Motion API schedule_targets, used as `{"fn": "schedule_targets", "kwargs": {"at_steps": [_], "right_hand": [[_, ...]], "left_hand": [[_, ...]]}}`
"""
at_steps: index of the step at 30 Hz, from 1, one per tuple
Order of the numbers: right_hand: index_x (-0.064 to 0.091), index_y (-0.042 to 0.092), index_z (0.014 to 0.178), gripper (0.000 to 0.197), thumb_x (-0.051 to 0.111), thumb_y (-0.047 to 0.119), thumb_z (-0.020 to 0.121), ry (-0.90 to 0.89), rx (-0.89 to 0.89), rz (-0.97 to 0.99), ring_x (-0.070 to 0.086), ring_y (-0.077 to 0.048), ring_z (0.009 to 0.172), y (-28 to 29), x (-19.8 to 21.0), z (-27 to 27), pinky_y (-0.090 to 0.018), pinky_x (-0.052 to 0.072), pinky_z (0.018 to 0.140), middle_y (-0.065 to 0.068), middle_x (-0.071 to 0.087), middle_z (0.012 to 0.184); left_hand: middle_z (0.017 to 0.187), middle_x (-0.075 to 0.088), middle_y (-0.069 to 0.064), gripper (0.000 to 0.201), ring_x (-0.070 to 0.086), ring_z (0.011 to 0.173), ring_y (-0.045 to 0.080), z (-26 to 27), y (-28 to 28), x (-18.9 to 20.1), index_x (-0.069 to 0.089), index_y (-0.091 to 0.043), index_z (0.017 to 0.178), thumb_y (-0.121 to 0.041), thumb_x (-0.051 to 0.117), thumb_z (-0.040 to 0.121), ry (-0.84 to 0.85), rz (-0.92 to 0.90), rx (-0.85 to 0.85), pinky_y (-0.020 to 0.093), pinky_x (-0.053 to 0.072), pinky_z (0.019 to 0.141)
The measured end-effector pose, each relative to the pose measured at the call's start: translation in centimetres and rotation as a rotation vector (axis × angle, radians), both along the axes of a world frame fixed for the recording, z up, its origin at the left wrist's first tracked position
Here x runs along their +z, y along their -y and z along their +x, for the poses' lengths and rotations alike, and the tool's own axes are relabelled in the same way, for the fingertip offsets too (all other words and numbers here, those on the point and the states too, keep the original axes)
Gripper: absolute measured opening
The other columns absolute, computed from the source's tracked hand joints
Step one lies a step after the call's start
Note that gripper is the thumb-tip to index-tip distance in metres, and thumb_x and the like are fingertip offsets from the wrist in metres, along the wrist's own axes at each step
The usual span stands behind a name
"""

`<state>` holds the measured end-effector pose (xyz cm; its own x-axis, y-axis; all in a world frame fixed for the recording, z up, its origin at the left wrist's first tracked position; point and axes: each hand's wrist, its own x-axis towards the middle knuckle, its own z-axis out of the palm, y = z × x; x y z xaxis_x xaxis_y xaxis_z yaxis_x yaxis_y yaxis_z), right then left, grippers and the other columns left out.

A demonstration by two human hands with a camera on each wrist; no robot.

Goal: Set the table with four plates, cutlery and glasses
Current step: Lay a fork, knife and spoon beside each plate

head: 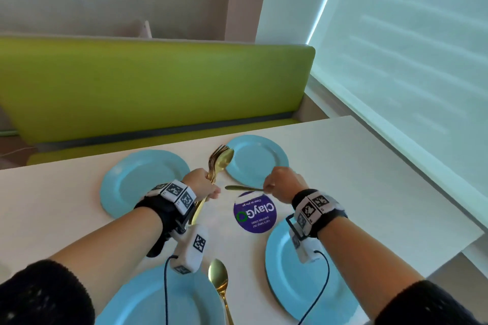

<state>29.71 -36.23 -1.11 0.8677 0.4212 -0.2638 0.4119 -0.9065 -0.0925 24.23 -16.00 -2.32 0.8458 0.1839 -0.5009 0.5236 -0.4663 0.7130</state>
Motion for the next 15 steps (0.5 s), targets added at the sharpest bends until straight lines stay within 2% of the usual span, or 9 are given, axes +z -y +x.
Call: {"fn": "schedule_targets", "kwargs": {"at_steps": [1,3,6,8,10,12,15], "right_hand": [[0.071,0.018,0.108,0.024,0.054,0.023,0.092,0.001,-0.057,-0.009,0.056,-0.025,0.112,0.7,0.0,1.8,-0.034,0.049,0.093,-0.006,0.060,0.119],[0.070,0.015,0.113,0.028,0.053,0.024,0.092,0.008,-0.176,-0.033,0.058,-0.026,0.112,2.0,-0.2,5.4,-0.034,0.049,0.096,-0.007,0.064,0.120],[0.067,0.013,0.117,0.034,0.048,0.028,0.093,0.036,-0.297,-0.104,0.059,-0.025,0.114,3.5,-0.7,10.7,-0.030,0.049,0.095,-0.008,0.064,0.123],[0.065,0.011,0.117,0.035,0.047,0.030,0.094,0.051,-0.367,-0.153,0.059,-0.024,0.114,4.0,-1.0,13.5,-0.028,0.046,0.091,-0.008,0.064,0.123],[0.065,0.008,0.114,0.035,0.049,0.031,0.093,0.008,-0.457,-0.169,0.061,-0.023,0.111,4.4,-1.8,15.6,-0.026,0.045,0.081,-0.009,0.065,0.120],[0.066,0.005,0.109,0.033,0.053,0.029,0.092,-0.034,-0.528,-0.156,0.062,-0.025,0.107,4.8,-3.2,17.3,-0.025,0.040,0.073,-0.011,0.067,0.115],[0.067,0.003,0.105,0.031,0.056,0.028,0.090,-0.069,-0.607,-0.124,0.063,-0.026,0.105,5.4,-5.3,19.3,-0.024,0.040,0.067,-0.012,0.068,0.112]], "left_hand": [[0.075,0.064,0.003,0.005,0.057,0.060,0.007,0.6,-0.5,-0.1,0.057,-0.004,0.090,-0.008,0.059,0.089,0.002,-0.017,0.054,0.012,0.046,0.044],[0.081,0.066,0.003,0.024,0.058,0.061,0.006,2.0,-1.4,-0.7,0.054,0.004,0.113,-0.004,0.053,0.091,0.000,-0.024,0.141,0.011,0.045,0.043],[0.073,0.062,0.000,0.035,0.056,0.059,0.004,3.9,-2.2,-1.7,0.047,0.007,0.126,-0.003,0.051,0.092,-0.004,-0.038,0.218,0.004,0.039,0.033],[0.077,0.063,0.002,0.041,0.056,0.059,0.004,4.9,-2.6,-2.2,0.043,0.008,0.131,-0.003,0.052,0.092,-0.001,-0.053,0.260,0.003,0.037,0.032],[0.081,0.065,0.003,0.043,0.058,0.061,0.004,5.8,-2.7,-3.0,0.042,0.007,0.132,-0.003,0.052,0.092,-0.007,-0.066,0.287,0.007,0.044,0.041],[0.078,0.065,0.001,0.041,0.060,0.063,0.005,6.5,-2.7,-4.0,0.044,0.007,0.131,-0.002,0.051,0.092,-0.025,-0.091,0.311,0.014,0.045,0.054],[0.083,0.066,0.003,0.042,0.062,0.065,0.007,7.2,-2.5,-5.2,0.041,0.006,0.133,-0.002,0.049,0.093,-0.050,-0.131,0.339,0.018,0.045,0.060]]}}
